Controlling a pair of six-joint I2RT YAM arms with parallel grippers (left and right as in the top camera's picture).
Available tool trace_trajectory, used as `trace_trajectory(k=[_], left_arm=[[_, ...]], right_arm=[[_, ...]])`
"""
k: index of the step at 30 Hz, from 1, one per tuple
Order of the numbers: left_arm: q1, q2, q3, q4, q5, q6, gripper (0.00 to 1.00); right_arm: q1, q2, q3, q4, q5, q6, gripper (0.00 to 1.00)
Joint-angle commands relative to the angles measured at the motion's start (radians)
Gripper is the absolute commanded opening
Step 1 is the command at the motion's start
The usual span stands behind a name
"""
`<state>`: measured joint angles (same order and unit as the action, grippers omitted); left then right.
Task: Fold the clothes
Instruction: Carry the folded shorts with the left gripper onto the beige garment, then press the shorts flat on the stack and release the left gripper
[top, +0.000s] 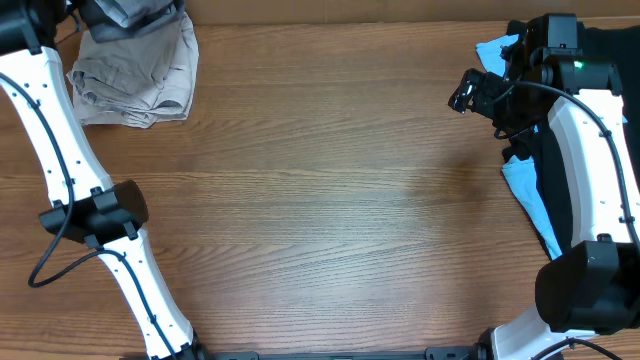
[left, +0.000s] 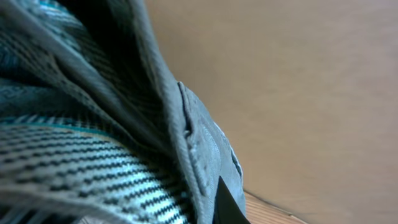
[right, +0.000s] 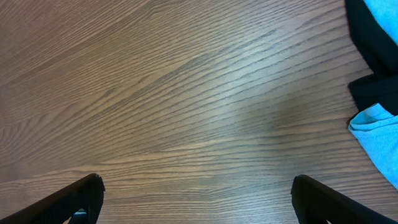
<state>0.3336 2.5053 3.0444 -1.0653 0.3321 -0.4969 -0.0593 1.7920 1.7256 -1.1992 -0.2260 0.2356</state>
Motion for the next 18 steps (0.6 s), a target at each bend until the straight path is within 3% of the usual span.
trace_trajectory(k=[1,6,12,15,18], left_arm=[[-0.008,-0.007,-0.079,0.037,-0.025,0.027,0.04],[-0.006,-0.007,-0.197,0.038,-0.026,0.067,0.04],[-0.002,-0.007,-0.249,-0.153,-0.134,0.135,0.12],[0.007,-0.007,-0.249,-0.225,-0.172,0.146,0.56],[0.026,-0.007,-0.249,-0.292,-0.173,0.192,0.77]], right_arm=[[-0.002,-0.002,-0.004,0.000,-0.007,0.003,1.00],[-0.002,-0.002,-0.004,0.000,-0.007,0.003,1.00],[-0.002,-0.002,-0.004,0.001,-0.006,0.003,1.00],[-0.002,-0.002,-0.004,0.000,-0.006,0.003,1.00],[-0.002,-0.002,-0.004,0.001,-0.006,0.003,1.00]])
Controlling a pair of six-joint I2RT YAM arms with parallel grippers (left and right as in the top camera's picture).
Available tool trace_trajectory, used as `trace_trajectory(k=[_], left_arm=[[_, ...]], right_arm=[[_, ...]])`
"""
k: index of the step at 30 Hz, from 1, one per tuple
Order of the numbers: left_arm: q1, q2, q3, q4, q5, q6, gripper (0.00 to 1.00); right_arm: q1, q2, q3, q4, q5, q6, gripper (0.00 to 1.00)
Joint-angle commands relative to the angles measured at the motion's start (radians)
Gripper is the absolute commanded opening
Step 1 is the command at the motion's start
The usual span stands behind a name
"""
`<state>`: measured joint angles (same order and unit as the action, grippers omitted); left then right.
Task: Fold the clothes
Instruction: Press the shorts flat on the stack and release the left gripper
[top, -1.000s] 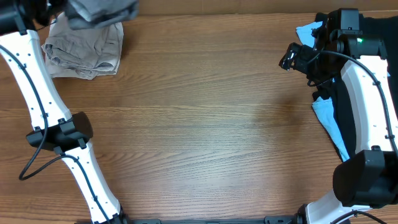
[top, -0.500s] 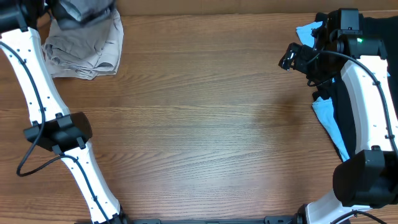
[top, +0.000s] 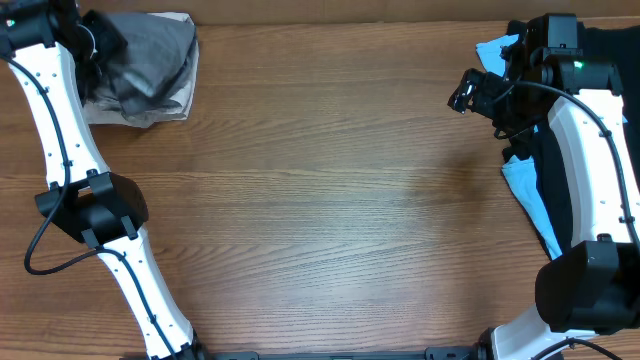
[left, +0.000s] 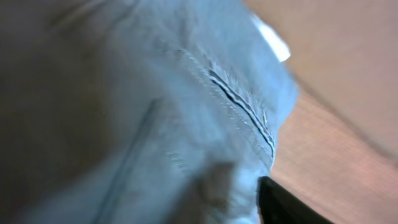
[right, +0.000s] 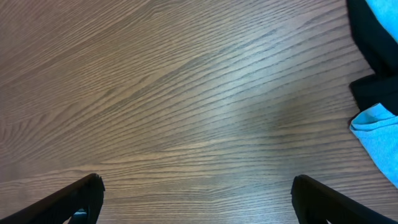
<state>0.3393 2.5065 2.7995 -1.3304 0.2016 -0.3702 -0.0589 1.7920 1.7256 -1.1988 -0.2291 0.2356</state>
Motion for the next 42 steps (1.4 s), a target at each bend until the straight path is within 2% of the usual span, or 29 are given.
trace_trajectory(k=[1,6,17,20,23,27,30,36,38,40,42], left_arm=[[0.030,-0.008,-0.004,-0.056,-0.047,0.085,0.81],[0.070,-0.010,-0.001,-0.136,-0.036,0.134,0.86],[0.086,-0.087,0.065,-0.274,0.082,0.310,0.81],[0.068,-0.121,0.065,-0.272,0.104,0.360,0.74],[0.040,-0.119,0.063,-0.219,0.038,0.419,0.51],[0.012,-0.064,0.063,-0.174,-0.163,0.423,0.20],[0.007,0.007,0.063,-0.142,-0.248,0.440,0.11],[0.037,0.159,0.063,-0.072,-0.401,0.476,0.06],[0.055,0.198,0.063,-0.046,-0.385,0.475,0.08],[0.071,0.245,0.063,-0.003,-0.323,0.475,0.15],[0.076,0.272,0.063,0.016,-0.282,0.475,0.16]], right_arm=[[-0.002,-0.002,-0.004,0.000,-0.003,0.003,1.00],[-0.002,-0.002,-0.004,0.001,-0.003,0.003,1.00],[-0.002,-0.002,-0.004,0.008,-0.004,0.003,1.00],[-0.002,-0.002,-0.004,0.009,-0.004,0.003,1.00],[-0.002,-0.002,-0.004,0.015,-0.004,0.004,1.00],[-0.002,-0.002,-0.004,0.018,-0.011,0.004,1.00],[-0.002,-0.002,-0.004,0.014,-0.011,0.004,1.00],[-0.002,-0.002,-0.004,-0.006,-0.016,0.003,1.00],[-0.002,-0.002,-0.004,-0.024,-0.015,0.003,1.00],[-0.002,-0.002,-0.004,-0.034,-0.015,0.002,1.00],[-0.002,-0.002,-0.004,-0.033,-0.015,0.003,1.00]])
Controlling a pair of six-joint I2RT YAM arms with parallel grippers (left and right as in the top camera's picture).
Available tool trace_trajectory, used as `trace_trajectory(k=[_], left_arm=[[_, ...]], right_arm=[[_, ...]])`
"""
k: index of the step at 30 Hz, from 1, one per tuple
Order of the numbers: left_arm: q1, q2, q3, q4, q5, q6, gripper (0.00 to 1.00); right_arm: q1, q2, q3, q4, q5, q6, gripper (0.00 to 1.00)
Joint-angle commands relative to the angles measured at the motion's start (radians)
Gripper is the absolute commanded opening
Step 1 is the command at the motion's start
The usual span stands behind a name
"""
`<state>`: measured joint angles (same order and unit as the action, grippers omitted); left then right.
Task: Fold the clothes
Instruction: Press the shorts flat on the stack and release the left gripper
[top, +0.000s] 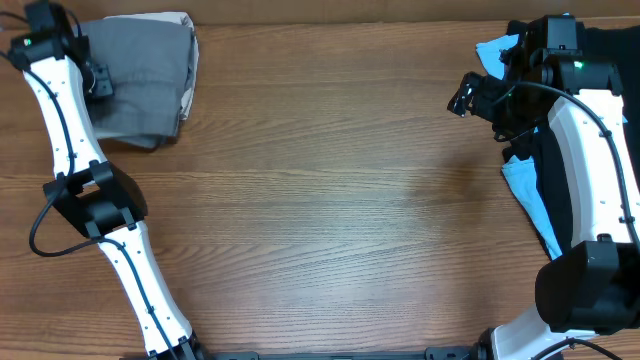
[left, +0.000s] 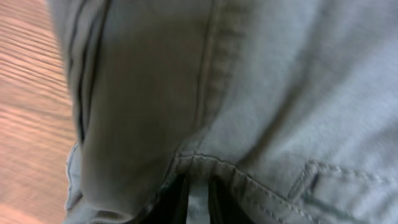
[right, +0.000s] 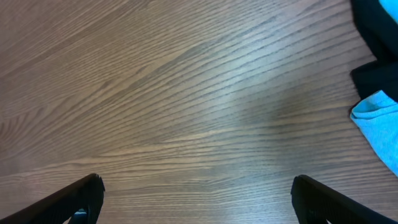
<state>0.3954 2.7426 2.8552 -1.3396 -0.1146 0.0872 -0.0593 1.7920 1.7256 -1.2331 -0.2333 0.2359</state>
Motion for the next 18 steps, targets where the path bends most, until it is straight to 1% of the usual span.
trace_trajectory(k=[1,6,8,10,12,13,15,18], left_arm=[[0.020,0.045,0.007,0.029,0.038,0.017,0.17],[0.017,0.041,0.009,0.045,0.040,0.010,0.18],[0.016,0.023,0.018,0.045,0.071,0.010,0.21],[0.016,-0.007,0.035,0.024,0.136,0.011,0.25],[0.018,-0.048,0.059,0.003,0.205,0.011,0.46],[0.018,-0.070,0.071,-0.004,0.240,0.011,0.55],[0.018,-0.125,0.093,-0.015,0.303,0.011,0.64],[0.016,-0.217,0.113,-0.022,0.376,0.010,0.87]], right_arm=[[-0.002,-0.002,-0.004,0.001,-0.011,0.003,1.00],[-0.002,-0.002,-0.004,-0.007,-0.011,0.002,1.00],[-0.002,-0.002,-0.001,-0.006,-0.011,-0.002,1.00],[-0.002,-0.007,0.015,-0.010,-0.002,-0.005,1.00],[-0.002,-0.019,0.052,-0.018,0.017,-0.009,1.00],[-0.002,-0.028,0.081,-0.029,0.037,-0.009,1.00],[-0.002,-0.044,0.157,-0.067,0.076,-0.010,1.00],[-0.002,-0.063,0.295,-0.155,0.087,-0.058,1.00]])
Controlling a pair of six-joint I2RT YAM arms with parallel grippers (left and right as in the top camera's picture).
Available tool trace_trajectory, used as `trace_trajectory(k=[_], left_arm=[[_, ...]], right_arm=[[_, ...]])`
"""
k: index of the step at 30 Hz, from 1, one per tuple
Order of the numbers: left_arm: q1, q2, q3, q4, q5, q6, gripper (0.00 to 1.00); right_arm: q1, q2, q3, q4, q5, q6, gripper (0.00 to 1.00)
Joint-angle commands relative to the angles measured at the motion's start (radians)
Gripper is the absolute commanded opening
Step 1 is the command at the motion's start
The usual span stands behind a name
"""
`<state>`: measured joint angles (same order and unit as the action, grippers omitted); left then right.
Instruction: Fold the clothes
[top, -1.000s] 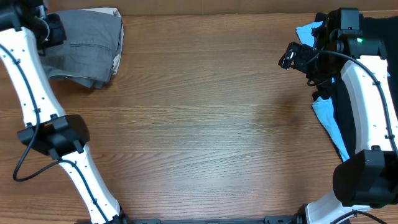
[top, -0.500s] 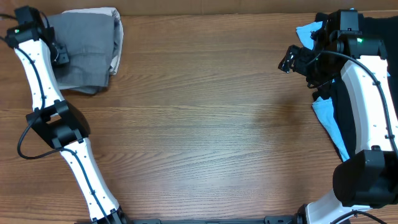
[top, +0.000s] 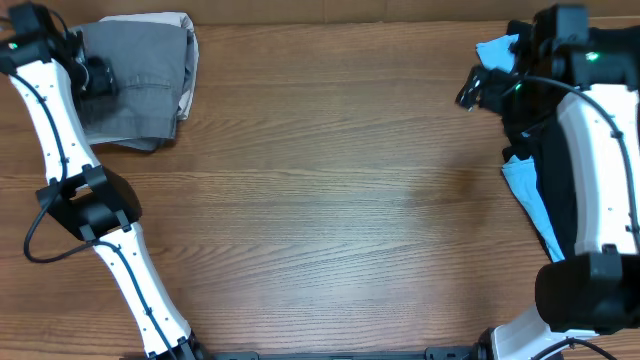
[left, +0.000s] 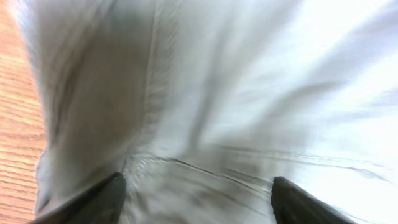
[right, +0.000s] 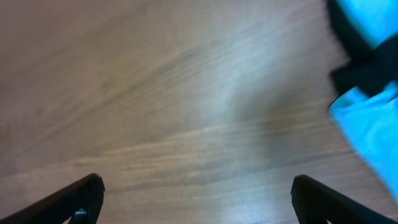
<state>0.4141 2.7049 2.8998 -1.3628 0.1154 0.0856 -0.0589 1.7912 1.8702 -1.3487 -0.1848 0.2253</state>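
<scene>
A folded grey garment (top: 140, 85) lies at the table's far left corner on top of a beige garment (top: 186, 30), of which only an edge shows. My left gripper (top: 93, 76) sits at the grey garment's left side. In the left wrist view it (left: 199, 199) is open, the fingers wide apart with grey cloth (left: 217, 93) filling the frame. My right gripper (top: 472, 95) hovers open at the far right, over bare wood (right: 186, 112) in its wrist view, nothing between its fingers (right: 78, 199).
A pile of light blue cloth (top: 528, 190) and black cloth (top: 560, 180) lies along the right edge, under my right arm. More blue cloth (top: 494, 48) shows at the far right corner. The wooden table (top: 320, 200) spans the middle.
My left gripper, shut on the grey garment before, is now open over it. My right gripper has shifted a little toward the far right, nearer the blue and black cloth.
My left gripper first held the grey garment bunched at the far left corner, above the beige one. Then the grey garment hung over the beige pile, later lay flat on it with the gripper still shut. Now the gripper has let go. The right gripper stayed open.
</scene>
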Motion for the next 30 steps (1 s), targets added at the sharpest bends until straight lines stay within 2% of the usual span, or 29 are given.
trace_trajectory(k=[1,2,4,8,15,18,21,30], left_arm=[[-0.003,-0.216,0.070,0.002,0.175,0.010,0.96],[-0.003,-0.253,0.070,0.002,0.200,0.002,1.00],[-0.003,-0.349,0.070,-0.008,0.246,-0.045,1.00],[-0.003,-0.389,0.070,-0.017,0.245,-0.045,1.00],[-0.003,-0.388,0.060,-0.018,0.243,-0.044,1.00],[-0.003,-0.388,0.060,-0.018,0.243,-0.044,1.00],[-0.003,-0.388,0.060,-0.018,0.243,-0.044,1.00],[-0.003,-0.388,0.060,-0.018,0.243,-0.044,1.00]], right_arm=[[-0.002,-0.068,0.205,-0.080,0.039,-0.057,1.00],[-0.002,-0.073,0.259,-0.125,0.039,-0.063,1.00],[-0.002,-0.101,0.409,-0.265,0.039,-0.063,1.00],[-0.002,-0.166,0.501,-0.343,0.039,-0.070,1.00],[-0.002,-0.360,0.513,-0.345,0.030,-0.068,1.00],[-0.002,-0.434,0.513,-0.344,-0.071,-0.008,1.00],[-0.002,-0.485,0.513,-0.345,-0.143,0.018,1.00],[-0.002,-0.562,0.513,-0.345,-0.127,-0.013,1.00]])
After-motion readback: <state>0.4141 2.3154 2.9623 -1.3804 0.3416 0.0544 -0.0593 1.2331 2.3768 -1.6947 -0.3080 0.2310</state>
